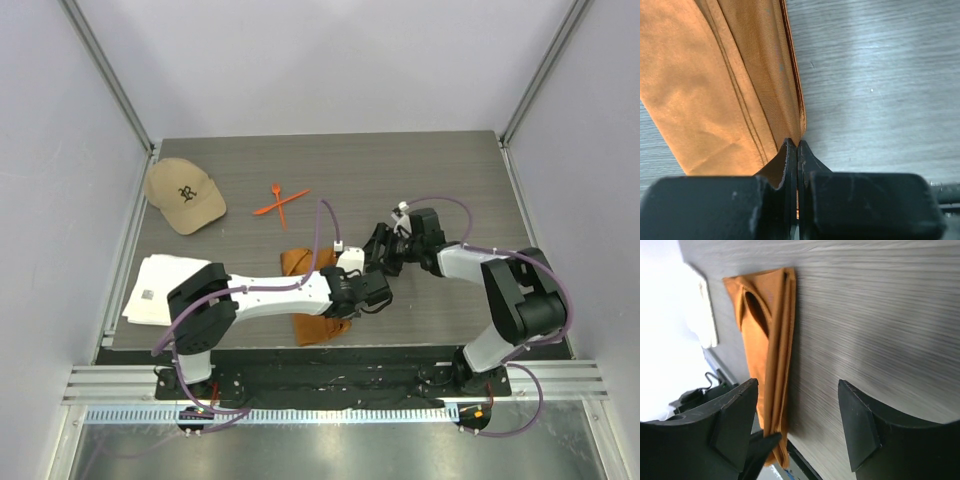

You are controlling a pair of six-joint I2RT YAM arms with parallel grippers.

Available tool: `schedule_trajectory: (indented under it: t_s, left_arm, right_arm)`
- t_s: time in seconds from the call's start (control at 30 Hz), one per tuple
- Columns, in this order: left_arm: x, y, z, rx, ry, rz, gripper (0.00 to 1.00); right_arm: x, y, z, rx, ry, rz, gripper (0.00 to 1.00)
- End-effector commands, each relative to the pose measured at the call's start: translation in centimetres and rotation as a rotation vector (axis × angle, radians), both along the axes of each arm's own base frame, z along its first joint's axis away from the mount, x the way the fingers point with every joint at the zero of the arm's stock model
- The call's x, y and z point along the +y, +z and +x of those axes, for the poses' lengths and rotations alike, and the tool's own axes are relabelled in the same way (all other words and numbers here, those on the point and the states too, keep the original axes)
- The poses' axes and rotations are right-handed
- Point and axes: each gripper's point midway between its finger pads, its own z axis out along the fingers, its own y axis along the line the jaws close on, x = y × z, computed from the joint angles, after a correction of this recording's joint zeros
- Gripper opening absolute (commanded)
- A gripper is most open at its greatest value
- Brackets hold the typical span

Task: Fold the napkin into a case and place the utensils inside
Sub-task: Pick up the 2/3-rectangle-folded napkin from the center of the board, then pick up the 2/3-rectangle-folded napkin at the center of the board.

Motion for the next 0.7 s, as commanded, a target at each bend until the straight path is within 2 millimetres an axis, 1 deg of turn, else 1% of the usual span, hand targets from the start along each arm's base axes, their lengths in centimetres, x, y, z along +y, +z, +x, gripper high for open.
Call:
schedule_trajectory:
  t_s: [0.0,0.13,0.17,0.23,0.4,0.47,0.5,0.6,0.67]
  left_arm:
    - [-1.2,1.7,0.8,-0.037,-0.019,-0.098,0.0]
    - [-1.3,1.5,0.6,-0.026,-0.027,-0.112,0.0]
    - [-1.3,1.5,0.7,-0.026,-0.028,-0.11,0.0]
    - [-1.4,1.6,0.7,-0.027,-0.031,-0.11,0.0]
    - [-1.3,2.0,0.8,-0.035,-0.032,-0.118,0.0]
    - [-1.1,2.1,0.7,-0.035,-0.027,-0.124,0.0]
    - [-0.9,2.3,0.7,-0.038,-0.024,-0.126,0.0]
    - [-0.6,2.5,0.7,-0.044,-0.02,-0.131,0.0]
    - [-0.6,2.7,0.7,-0.046,-0.02,-0.132,0.0]
  right_arm:
    - [4.1,2.5,1.3,-0.077,0.06,0.15,0.7]
    - [5.3,1.3,1.3,-0.083,0.082,0.138,0.71]
    - [5.3,0.4,1.3,-0.064,0.081,0.133,0.71]
    - [5.8,0.0,1.6,-0.055,0.082,0.144,0.7]
    - [6.6,-1.6,1.8,-0.038,0.084,0.154,0.66]
    - [7.1,-1.7,1.7,-0.02,0.087,0.174,0.64]
    - [7.2,-1.6,2.0,-0.029,0.082,0.177,0.63]
    - [7.6,-2.0,2.3,-0.031,0.081,0.165,0.63]
    - [7.5,-2.8,2.6,-0.018,0.078,0.15,0.62]
